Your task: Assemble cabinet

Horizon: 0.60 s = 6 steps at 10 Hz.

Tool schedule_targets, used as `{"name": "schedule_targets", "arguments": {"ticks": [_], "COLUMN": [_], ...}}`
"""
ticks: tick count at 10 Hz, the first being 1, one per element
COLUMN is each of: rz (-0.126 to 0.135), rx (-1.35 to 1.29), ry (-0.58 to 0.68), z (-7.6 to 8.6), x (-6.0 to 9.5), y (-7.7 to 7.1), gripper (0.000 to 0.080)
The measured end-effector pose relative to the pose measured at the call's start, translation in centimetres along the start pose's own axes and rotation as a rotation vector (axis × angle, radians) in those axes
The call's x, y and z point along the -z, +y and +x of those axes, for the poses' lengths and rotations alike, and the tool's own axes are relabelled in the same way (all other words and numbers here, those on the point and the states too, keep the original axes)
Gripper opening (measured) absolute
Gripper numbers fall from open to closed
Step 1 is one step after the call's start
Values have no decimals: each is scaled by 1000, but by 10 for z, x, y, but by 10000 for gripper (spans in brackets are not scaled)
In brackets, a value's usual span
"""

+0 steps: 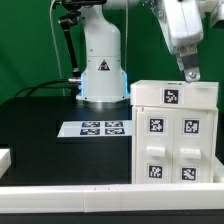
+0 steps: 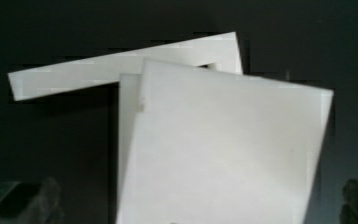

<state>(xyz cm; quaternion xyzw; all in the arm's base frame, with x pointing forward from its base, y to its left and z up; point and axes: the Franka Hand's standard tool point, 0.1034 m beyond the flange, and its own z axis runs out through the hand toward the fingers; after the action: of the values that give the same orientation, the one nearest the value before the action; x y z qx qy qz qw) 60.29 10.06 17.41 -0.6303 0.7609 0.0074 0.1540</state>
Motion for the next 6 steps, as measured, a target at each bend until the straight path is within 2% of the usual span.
{"name": "schedule_targets", "arguments": {"ticks": [4, 5, 6], "rz": [-1, -17, -21], "rx": [96, 230, 336], "ry": [-2, -6, -12], "z": [-1, -1, -4], "x": [0, 1, 3], "y": [0, 1, -1], "gripper": [796, 796, 796]}}
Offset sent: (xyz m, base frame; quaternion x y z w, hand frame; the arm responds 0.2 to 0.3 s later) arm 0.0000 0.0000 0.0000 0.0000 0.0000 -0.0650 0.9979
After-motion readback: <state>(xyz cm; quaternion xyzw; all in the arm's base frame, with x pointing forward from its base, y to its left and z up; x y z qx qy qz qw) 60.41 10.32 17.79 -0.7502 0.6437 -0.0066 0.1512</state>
